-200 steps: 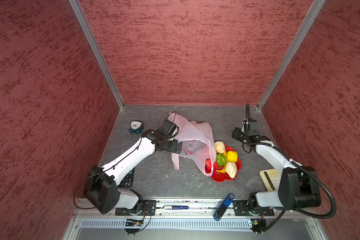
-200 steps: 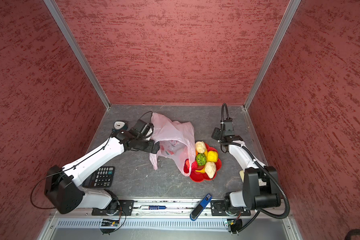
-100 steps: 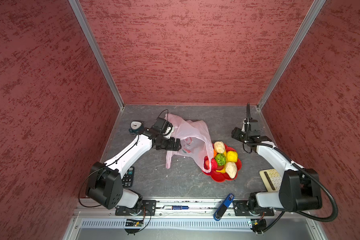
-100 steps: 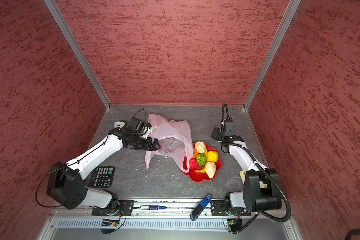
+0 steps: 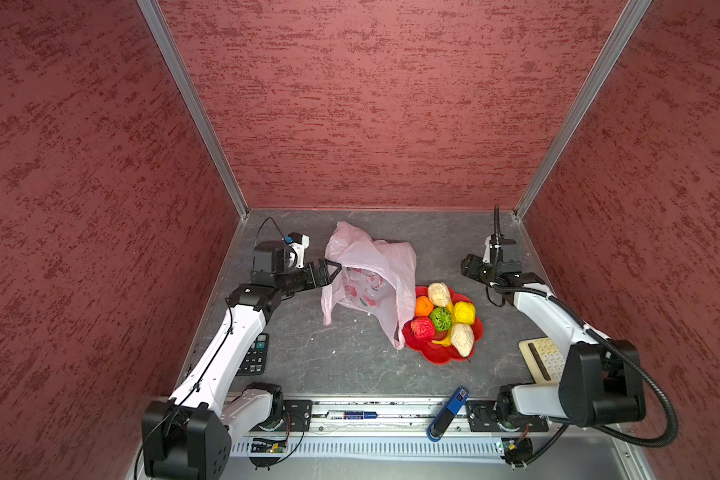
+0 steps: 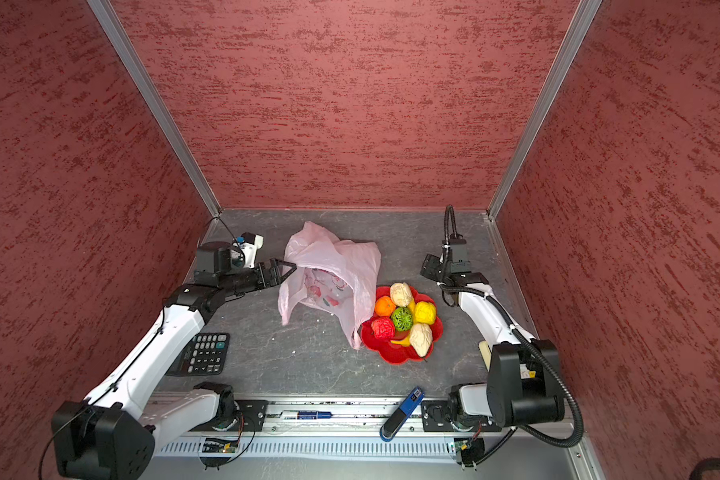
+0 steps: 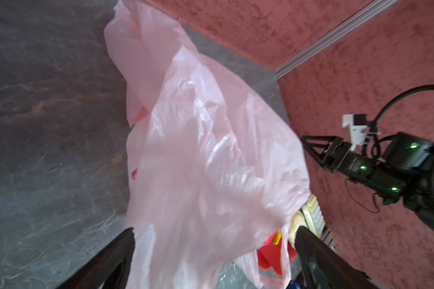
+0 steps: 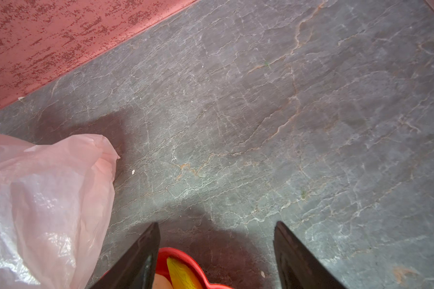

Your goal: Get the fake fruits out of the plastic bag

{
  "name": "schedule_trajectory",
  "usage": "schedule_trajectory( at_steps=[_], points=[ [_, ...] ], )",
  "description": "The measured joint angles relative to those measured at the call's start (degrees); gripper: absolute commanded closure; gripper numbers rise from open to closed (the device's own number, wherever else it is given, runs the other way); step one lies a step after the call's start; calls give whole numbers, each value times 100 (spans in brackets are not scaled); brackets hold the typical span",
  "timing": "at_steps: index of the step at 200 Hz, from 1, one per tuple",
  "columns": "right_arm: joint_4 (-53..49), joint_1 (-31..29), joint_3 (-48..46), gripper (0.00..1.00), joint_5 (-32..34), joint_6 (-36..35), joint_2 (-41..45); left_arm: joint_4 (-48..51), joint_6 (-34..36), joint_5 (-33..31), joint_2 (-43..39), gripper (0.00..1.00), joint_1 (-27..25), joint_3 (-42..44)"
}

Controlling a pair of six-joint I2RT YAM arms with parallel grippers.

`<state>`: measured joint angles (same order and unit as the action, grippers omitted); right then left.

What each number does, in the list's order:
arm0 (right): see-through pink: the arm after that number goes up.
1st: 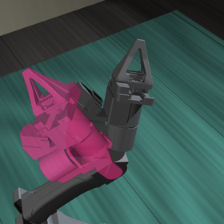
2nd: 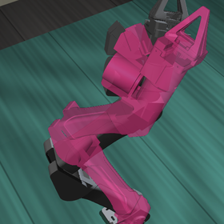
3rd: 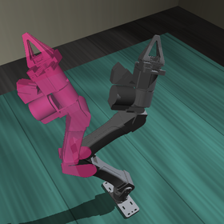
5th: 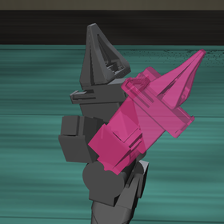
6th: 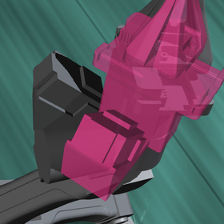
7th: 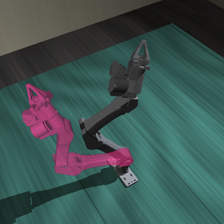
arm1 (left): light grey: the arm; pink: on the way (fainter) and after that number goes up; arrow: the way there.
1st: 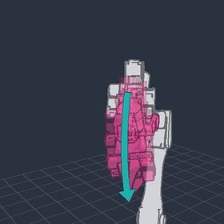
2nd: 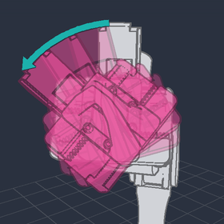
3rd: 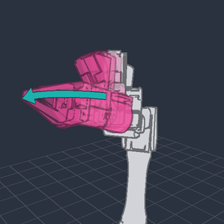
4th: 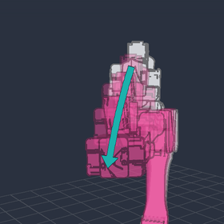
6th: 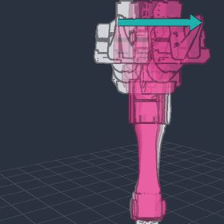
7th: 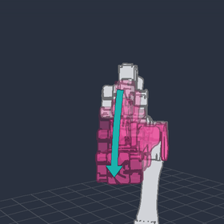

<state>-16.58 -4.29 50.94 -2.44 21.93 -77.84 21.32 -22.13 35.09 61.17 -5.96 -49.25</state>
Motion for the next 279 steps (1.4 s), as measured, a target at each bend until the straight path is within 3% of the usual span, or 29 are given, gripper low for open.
schedule_trajectory(
  at_steps=[49,91,135,172,203,279],
  points=[
    [133,0,0,21,-13,-35,22,-448,-181,369,-15,0,284,4],
    [662,22,-328,1,153,-72,195,-485,-293,-1010,160,0,354,7],
    [1338,201,-726,1,501,-103,219,-748,-400,-2306,990,1,861,7],
    [2422,271,-1502,1,728,-232,356,-1325,-289,-2916,1725,0,1342,153],
    [3211,286,-1882,1,833,-439,337,-2157,-15,-3377,1867,0,1423,756],
    [4723,291,-1878,1,1235,-1322,-245,-3792,662,-3407,1930,0,1759,1370]
  ],
)
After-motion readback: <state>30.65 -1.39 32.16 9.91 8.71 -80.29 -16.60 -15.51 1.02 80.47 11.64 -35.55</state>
